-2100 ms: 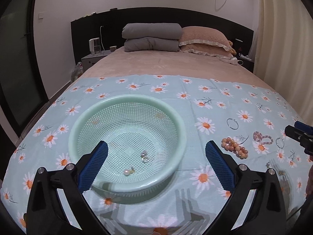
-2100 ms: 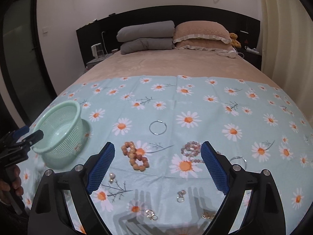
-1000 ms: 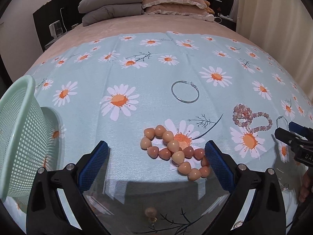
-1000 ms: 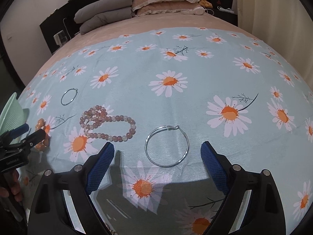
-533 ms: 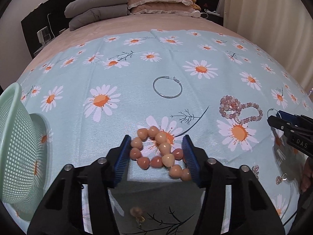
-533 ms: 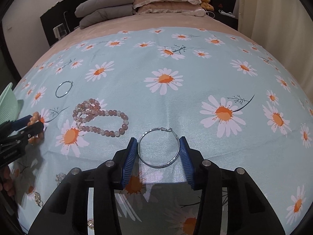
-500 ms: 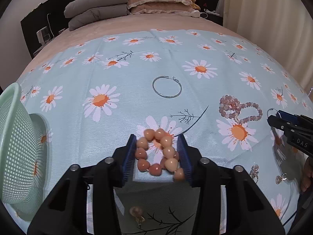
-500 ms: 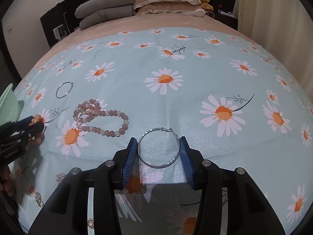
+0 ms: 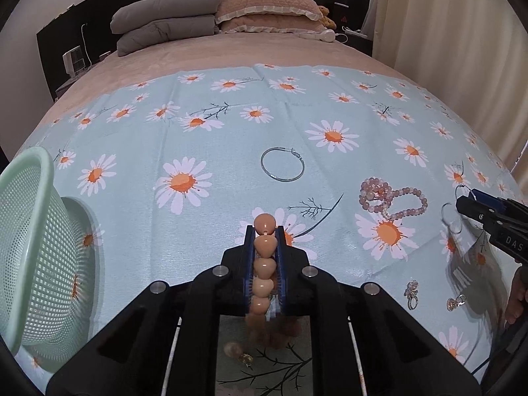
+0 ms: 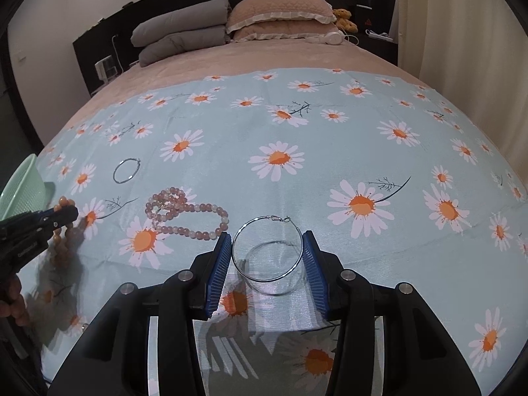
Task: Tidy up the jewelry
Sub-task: 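Carry bracelet and hoop over the green basket and open both tools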
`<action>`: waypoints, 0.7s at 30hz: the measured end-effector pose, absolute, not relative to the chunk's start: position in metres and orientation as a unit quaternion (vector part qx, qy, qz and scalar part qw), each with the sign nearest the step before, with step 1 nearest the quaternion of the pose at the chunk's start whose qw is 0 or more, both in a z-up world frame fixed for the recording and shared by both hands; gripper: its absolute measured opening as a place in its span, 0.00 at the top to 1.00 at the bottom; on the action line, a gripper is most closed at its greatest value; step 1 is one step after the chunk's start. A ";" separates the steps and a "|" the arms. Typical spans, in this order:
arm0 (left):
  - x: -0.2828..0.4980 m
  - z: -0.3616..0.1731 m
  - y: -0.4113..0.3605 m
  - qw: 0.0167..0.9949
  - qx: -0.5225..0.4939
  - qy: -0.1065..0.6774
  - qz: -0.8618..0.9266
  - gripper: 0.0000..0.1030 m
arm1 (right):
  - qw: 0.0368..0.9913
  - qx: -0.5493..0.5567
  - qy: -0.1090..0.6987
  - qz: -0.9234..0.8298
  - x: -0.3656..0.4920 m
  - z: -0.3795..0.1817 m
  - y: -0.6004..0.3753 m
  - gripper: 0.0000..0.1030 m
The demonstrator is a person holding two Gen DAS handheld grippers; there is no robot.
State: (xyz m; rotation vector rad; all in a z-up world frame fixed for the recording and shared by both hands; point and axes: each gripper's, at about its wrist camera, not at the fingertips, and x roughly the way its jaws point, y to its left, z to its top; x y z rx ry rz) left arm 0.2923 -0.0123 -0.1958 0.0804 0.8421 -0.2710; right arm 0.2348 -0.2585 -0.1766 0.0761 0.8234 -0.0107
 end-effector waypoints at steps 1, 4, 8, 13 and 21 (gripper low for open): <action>0.291 -0.192 -0.011 0.903 0.038 0.406 -0.133 0.89 | 0.917 0.036 0.398 -0.002 0.234 -0.173 -0.256 0.60; 0.286 -0.179 -0.007 0.907 0.037 0.396 -0.135 0.89 | 0.921 0.032 0.389 0.011 0.234 -0.160 -0.243 0.60; 0.275 -0.154 0.008 0.918 0.035 0.374 -0.130 0.89 | 0.928 0.010 0.369 0.041 0.232 -0.133 -0.209 0.60; 0.262 -0.125 0.043 0.930 0.020 0.348 -0.113 0.89 | 0.934 -0.017 0.348 0.081 0.229 -0.101 -0.157 0.60; 0.244 -0.101 0.124 0.942 0.012 0.330 -0.055 0.89 | 0.932 -0.050 0.325 0.151 0.228 -0.069 -0.061 0.60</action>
